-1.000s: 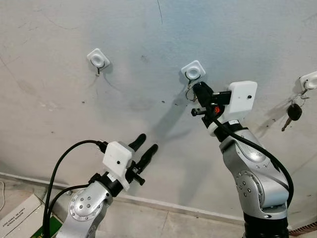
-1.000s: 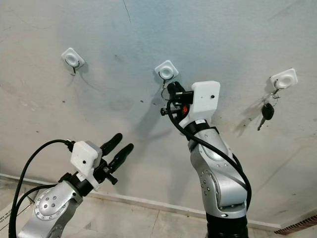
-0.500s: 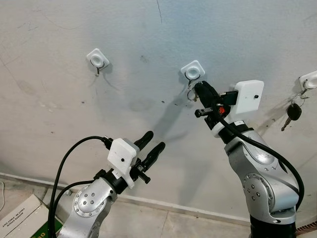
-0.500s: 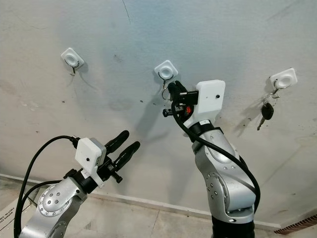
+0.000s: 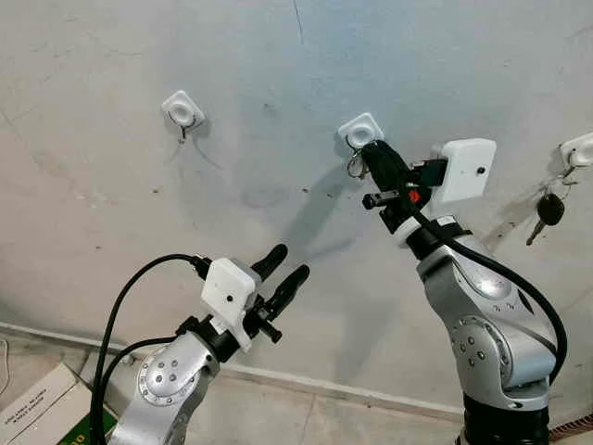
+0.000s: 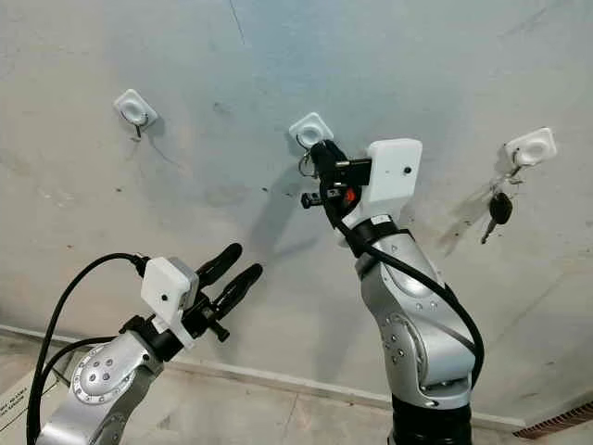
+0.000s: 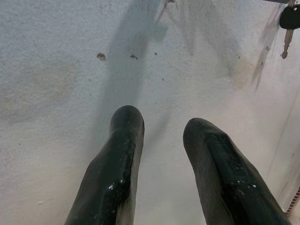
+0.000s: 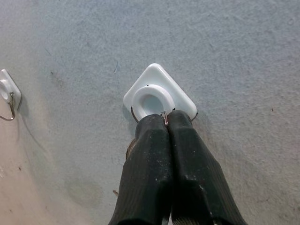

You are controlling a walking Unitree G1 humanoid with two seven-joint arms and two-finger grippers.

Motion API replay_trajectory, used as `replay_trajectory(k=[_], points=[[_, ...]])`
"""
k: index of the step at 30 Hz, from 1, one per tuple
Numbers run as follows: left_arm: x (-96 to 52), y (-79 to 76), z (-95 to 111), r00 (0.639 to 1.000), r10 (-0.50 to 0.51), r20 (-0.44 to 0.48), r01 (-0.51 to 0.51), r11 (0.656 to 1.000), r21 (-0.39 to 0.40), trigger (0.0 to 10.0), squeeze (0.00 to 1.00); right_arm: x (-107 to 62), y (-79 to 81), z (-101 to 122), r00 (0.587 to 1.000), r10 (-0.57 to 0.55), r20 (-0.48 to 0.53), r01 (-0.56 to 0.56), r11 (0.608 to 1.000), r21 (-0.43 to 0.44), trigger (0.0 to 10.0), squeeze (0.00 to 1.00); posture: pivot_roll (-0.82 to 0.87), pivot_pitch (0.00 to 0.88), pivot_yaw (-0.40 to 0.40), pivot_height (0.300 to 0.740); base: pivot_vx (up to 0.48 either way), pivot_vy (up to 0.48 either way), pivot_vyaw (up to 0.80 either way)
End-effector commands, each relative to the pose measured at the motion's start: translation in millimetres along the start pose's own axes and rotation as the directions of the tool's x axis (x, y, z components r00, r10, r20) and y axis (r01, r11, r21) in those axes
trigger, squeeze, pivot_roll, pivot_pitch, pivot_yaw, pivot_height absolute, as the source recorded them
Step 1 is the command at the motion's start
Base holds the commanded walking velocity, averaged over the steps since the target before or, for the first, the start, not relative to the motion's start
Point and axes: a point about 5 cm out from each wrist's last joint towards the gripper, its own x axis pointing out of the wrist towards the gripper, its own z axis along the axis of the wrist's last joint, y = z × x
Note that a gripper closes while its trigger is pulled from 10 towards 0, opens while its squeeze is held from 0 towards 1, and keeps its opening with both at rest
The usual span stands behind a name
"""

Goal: Hang keys on a hook

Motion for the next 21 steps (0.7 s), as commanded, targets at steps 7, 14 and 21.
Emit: replay_trajectory(k=[7,14,21], points=[[1.0,-0.6,-1.5,1.0,-0.01,-0.011,0.01,1.0,-0.002,10.0,0.0,6.5,3.4,1.6,1.0,-0.001,0.018,0.001,1.0,0.001,10.0,0.0,-0.03,0.08,0.004,0.74,0.0,0.0,0.0],[0.5,-0.2,-1.5,1.0,-0.002,-0.014,0.002,1.0,0.0,10.0,0.0,9.5,4.2,-1.2,1.0,-0.018,0.007,0.018,1.0,0.0,10.0,0.0,-0.03,0.081,0.0,0.74,0.0,0.0,0.0],[0.6,0.0,-2.0,1.0,0.0,-0.017,0.0,1.0,0.003,10.0,0.0,11.0,7.1,-5.1,1.0,-0.024,-0.009,0.024,1.0,-0.004,10.0,0.0,-0.03,0.078,0.0,0.74,0.0,0.0,0.0]])
